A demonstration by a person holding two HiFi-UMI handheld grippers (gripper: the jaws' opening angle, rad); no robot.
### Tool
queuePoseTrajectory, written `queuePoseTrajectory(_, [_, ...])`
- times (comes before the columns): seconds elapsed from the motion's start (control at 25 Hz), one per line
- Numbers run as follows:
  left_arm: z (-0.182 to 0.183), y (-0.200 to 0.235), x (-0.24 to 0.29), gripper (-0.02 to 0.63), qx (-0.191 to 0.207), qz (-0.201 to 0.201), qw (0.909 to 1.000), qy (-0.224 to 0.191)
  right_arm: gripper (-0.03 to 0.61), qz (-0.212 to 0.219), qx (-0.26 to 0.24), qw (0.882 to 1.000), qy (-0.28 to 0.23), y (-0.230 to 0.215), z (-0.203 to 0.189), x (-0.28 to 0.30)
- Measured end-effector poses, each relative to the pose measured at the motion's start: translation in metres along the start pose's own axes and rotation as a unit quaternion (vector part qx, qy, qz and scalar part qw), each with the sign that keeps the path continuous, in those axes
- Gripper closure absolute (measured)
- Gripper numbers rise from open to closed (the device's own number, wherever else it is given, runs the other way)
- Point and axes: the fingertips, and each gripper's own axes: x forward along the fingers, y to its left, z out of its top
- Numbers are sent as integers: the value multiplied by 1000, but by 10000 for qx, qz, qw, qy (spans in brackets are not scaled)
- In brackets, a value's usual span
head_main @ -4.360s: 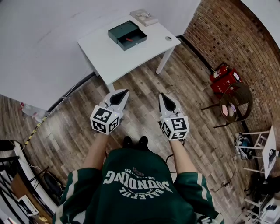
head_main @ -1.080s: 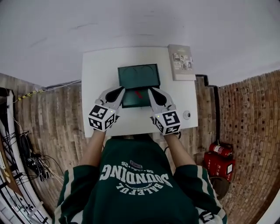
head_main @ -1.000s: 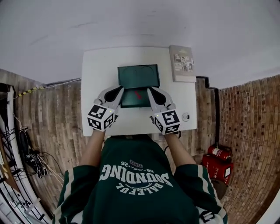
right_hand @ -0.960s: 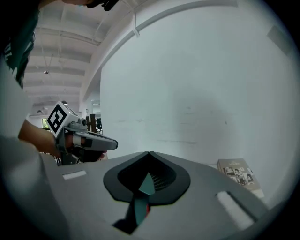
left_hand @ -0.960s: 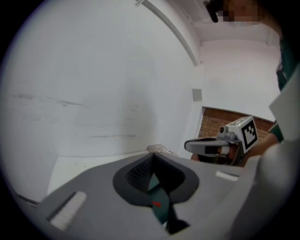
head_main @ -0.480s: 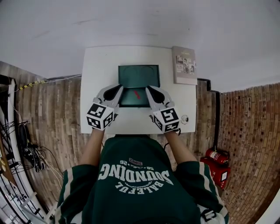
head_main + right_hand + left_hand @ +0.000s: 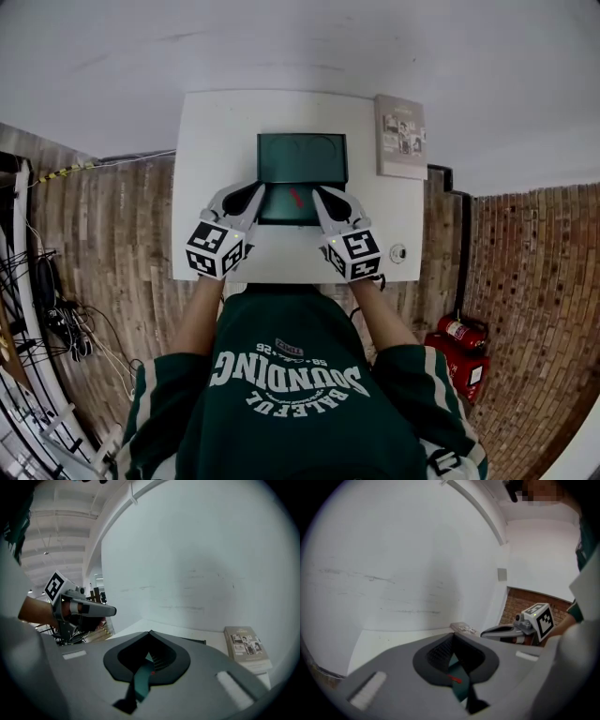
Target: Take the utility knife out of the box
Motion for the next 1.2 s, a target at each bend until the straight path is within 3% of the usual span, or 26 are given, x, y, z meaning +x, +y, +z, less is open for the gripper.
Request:
queuePoseTrajectory(0.32, [-14, 6, -4, 561, -129, 11, 9998, 129, 577, -14, -29, 9980, 626, 1, -48, 5])
queuePoseTrajectory(0.56, [-19, 15, -4, 561, -203, 65, 9996, 165, 571, 342, -70, 9915, 1251, 9, -78, 25])
queuePoseTrajectory(0.64, [-20, 18, -4, 561, -228, 90, 9995, 174, 531, 391, -97, 9882, 1481, 9, -87, 30])
queuePoseTrajectory(0.8, [-23, 27, -8, 561, -312, 196, 9992, 173, 480, 499, -372, 9783, 1978, 10, -104, 39])
queuePoseTrajectory(1.2, [-29, 49, -20, 561, -466, 448, 9977, 184, 476, 791, -927, 9455, 3019, 13, -141, 64])
